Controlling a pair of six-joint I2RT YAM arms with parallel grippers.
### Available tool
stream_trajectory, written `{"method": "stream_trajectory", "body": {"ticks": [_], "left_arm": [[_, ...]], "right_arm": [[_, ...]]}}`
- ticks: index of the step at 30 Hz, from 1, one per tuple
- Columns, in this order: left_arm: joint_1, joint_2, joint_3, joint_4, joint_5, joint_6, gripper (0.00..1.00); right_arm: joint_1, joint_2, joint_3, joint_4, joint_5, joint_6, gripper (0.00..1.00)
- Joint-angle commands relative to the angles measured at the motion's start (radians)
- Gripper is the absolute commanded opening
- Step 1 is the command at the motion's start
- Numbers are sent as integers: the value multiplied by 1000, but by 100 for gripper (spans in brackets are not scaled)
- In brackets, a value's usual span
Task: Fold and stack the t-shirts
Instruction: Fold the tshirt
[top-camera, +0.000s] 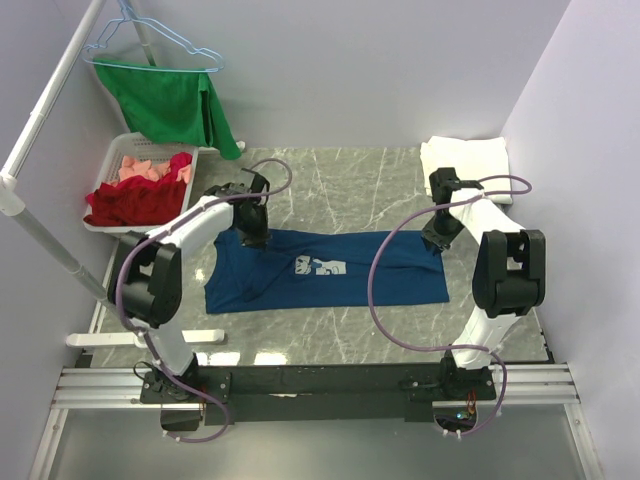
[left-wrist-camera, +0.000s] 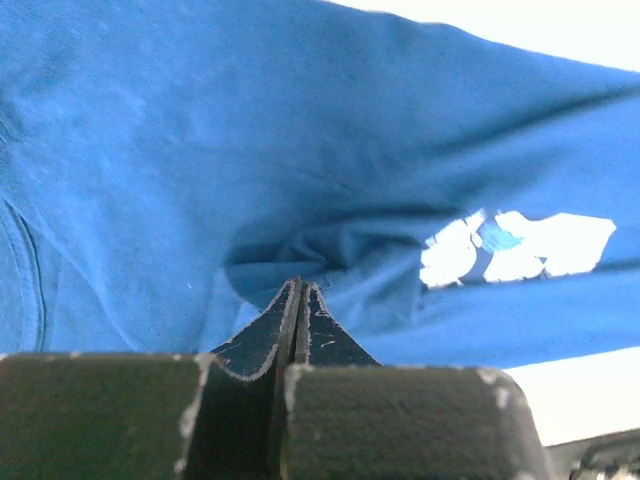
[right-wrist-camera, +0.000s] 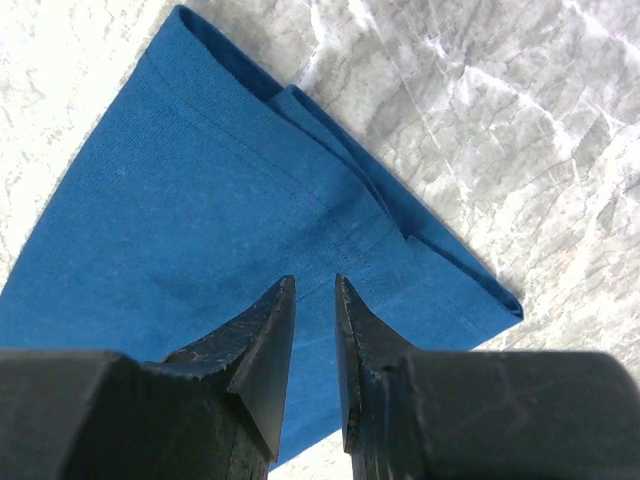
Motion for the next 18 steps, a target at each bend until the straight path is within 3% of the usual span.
{"method": "stream_trajectory", "body": {"ticks": [1,18], "left_arm": [[-24,-81,-16,-31,48,49,1],[-136,-213,-122,-96,120,68,1]], "right_arm": [[15,12,21,5,15,23,30],[41,10,-6,12,18,35,29]]}}
